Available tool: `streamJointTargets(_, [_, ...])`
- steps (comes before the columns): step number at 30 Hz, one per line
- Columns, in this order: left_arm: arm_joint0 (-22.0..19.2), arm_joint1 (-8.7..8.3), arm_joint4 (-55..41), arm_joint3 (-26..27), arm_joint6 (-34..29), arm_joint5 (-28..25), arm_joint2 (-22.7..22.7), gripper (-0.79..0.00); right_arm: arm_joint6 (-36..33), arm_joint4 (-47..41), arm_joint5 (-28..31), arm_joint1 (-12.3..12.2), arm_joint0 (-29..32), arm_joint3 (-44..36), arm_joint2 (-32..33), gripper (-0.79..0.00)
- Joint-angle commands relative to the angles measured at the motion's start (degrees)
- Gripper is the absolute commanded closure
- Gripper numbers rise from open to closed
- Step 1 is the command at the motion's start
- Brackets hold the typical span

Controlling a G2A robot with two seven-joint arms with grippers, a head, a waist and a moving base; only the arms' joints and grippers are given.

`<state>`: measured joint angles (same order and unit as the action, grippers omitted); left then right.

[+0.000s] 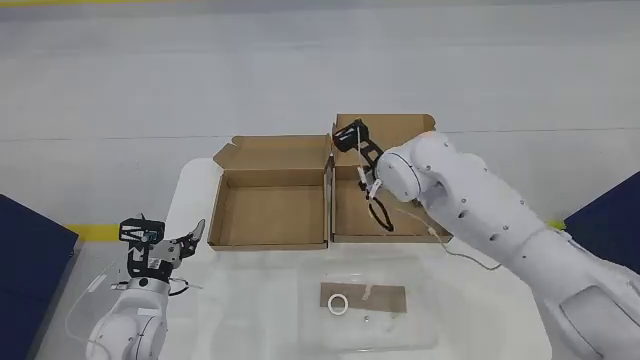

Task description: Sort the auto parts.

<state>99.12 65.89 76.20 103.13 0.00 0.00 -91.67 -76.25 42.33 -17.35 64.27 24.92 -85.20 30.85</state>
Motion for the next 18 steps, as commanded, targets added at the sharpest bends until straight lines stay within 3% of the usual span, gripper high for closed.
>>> streamJointTargets(1, [0.0, 0.00, 0.0, 0.0, 0.0, 0.0, 0.0, -0.785, 0.9, -1.3, -0.2, 2.0, -1.6, 5.1, -2.3, 0.000])
streamJointTargets(11, [0.0, 0.00, 0.0, 0.0, 0.0, 0.0, 0.0, -0.785, 6.9, -6.9, 3.5, 9.8, -2.8, 22.7, -8.7, 0.000])
streamJointTargets(18, [0.0, 0.00, 0.0, 0.0, 0.0, 0.0, 0.0, -0.785, 7.4, -7.1, 4.8, 10.1, -2.5, 23.9, -9.1, 0.000])
